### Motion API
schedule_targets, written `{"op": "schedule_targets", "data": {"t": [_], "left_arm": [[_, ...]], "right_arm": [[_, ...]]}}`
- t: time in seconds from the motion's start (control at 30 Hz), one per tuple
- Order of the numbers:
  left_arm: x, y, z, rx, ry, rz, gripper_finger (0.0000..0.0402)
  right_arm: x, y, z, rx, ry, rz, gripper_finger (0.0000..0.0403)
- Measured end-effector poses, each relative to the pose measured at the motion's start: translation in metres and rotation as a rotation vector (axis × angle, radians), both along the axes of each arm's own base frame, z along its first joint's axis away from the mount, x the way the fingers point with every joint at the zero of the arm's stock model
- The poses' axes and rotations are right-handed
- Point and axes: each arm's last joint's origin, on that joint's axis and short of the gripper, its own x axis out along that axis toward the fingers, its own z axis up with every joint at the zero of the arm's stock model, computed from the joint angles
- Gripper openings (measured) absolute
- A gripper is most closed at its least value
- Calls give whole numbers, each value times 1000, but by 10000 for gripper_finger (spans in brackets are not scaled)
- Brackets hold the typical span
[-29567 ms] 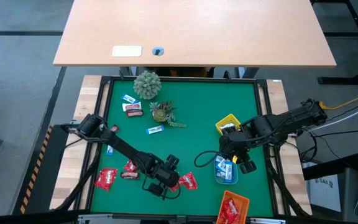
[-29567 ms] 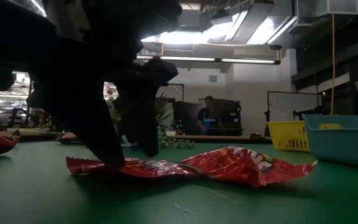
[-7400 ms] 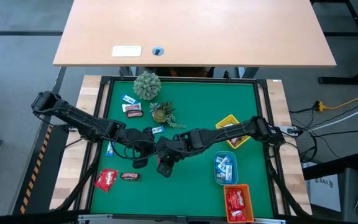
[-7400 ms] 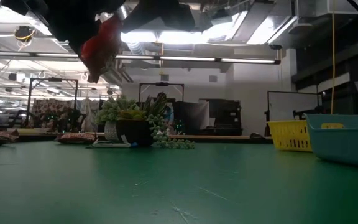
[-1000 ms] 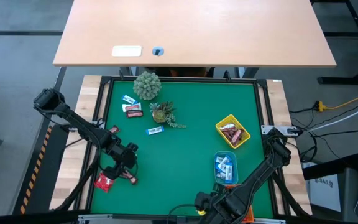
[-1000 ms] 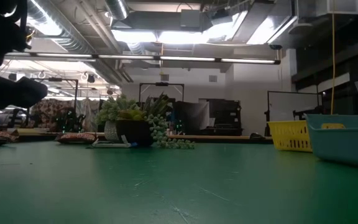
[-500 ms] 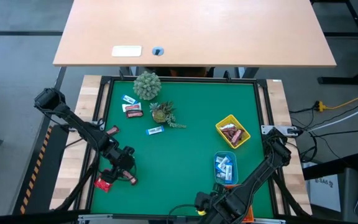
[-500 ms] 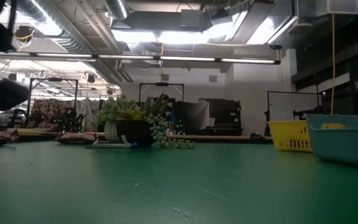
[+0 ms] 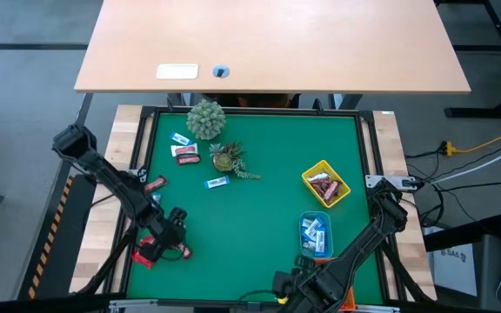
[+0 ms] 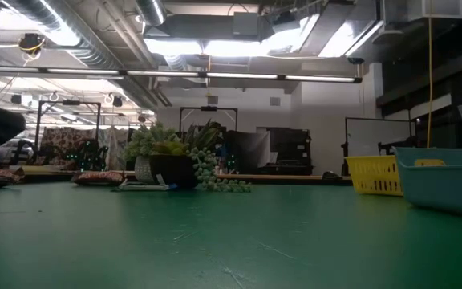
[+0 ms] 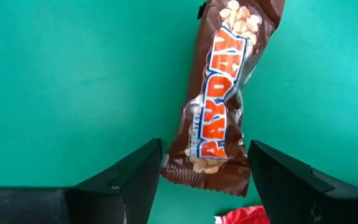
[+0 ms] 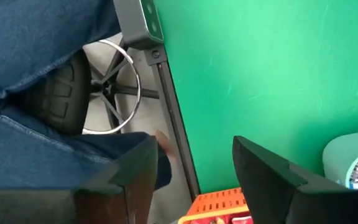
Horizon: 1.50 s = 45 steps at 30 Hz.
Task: Sort candy
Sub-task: Put the brown candy into the yellow bin
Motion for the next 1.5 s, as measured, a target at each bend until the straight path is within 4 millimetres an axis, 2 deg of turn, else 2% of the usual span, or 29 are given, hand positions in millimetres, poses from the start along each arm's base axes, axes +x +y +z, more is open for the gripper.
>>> {"op": "schedule_targets", "data": {"t": [0.17, 0.3, 0.5, 0.63, 0.9, 1.07, 1.27, 1.5], "left_arm": [[-1, -4, -5, 49, -21, -2, 232], [0, -6, -4, 53, -55, 3, 204], [1, -6, -4, 32, -55, 73, 150], [4, -5, -3, 10, -45, 141, 130], [28, 0, 9, -65, -119, 226, 126], [51, 10, 19, -168, -251, 322, 125], [70, 26, 28, -241, -360, 415, 125], [73, 32, 28, -239, -363, 438, 124]], "right_arm": [[2, -2, 0, -67, -61, -9, 207], [9, -10, 0, -125, -107, 24, 207], [29, -34, 0, -162, -119, 56, 207], [44, -53, 0, -191, -125, 94, 207], [71, -85, 2, -256, -207, 303, 207], [87, -102, 5, -296, -280, 417, 207], [99, -117, 7, -305, -323, 410, 207], [101, -123, 6, -302, -314, 400, 207]]}}
